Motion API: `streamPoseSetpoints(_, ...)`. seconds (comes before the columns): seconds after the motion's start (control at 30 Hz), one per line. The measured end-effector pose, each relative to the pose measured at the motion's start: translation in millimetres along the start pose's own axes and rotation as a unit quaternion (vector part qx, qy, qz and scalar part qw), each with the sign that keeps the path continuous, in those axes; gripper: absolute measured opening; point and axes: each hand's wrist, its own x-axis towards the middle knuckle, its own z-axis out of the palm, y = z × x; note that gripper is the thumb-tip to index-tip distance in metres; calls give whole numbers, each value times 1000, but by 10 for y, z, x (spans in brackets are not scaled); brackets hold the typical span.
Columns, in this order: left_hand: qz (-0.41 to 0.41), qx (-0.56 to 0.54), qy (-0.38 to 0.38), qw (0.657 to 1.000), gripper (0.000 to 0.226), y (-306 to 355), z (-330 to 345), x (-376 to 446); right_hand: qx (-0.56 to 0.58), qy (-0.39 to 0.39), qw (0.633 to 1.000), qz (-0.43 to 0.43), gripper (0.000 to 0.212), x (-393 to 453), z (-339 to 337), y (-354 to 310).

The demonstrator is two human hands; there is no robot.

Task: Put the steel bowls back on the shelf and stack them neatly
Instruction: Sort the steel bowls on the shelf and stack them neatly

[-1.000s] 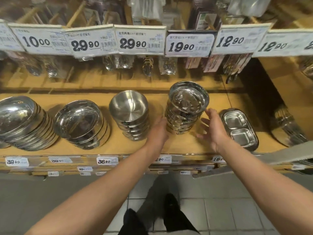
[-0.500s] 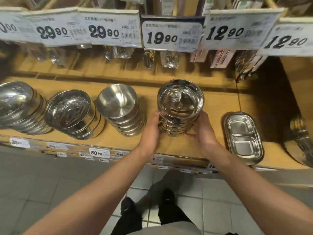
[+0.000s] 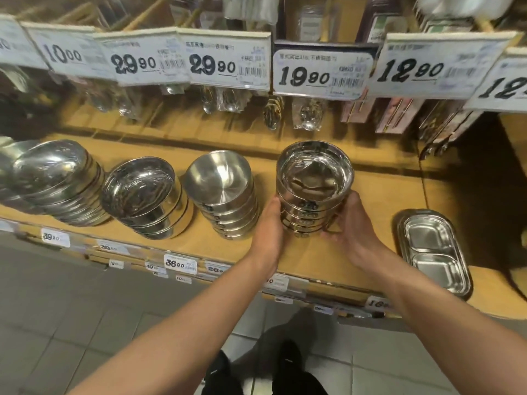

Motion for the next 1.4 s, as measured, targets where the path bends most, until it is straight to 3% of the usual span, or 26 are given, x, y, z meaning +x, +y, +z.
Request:
streamPoseSetpoints(0.2,5,-35,45,998,38,46,89,219,3,-46,999,-17,43,216,8,-105)
streamPoseSetpoints(0.6,34,-37,61,997,34,52,125,149,-2,-32,999,-22,33,255,94,-93)
streamPoseSetpoints(0.77,-19,-4,55,998,45,-68,32,-5,-23,-24,999,3,38,209,5,1)
streamPoseSetpoints(0.9,-66,-16,79,995,26,-202,-198,-248,-11,-11,999,47,37,80,-68,179)
streamPoseSetpoints(0.97,-89,2,86,992,31,-230,-391,-371,-14,-1,998,55,41,6,-72,253)
streamPoseSetpoints(1.03,-97,27,87,991,35,-225,-630,-508,-33,6,997,66,29,-99,-50,320)
streamPoseSetpoints(1.23,-95,11,196,976,29,-2,-1382,-824,-99,-88,980,151,16,-577,258,567)
streamPoseSetpoints(1.4,-61,-34,277,958,20,257,-1909,-927,-157,-169,962,145,15,-832,823,516)
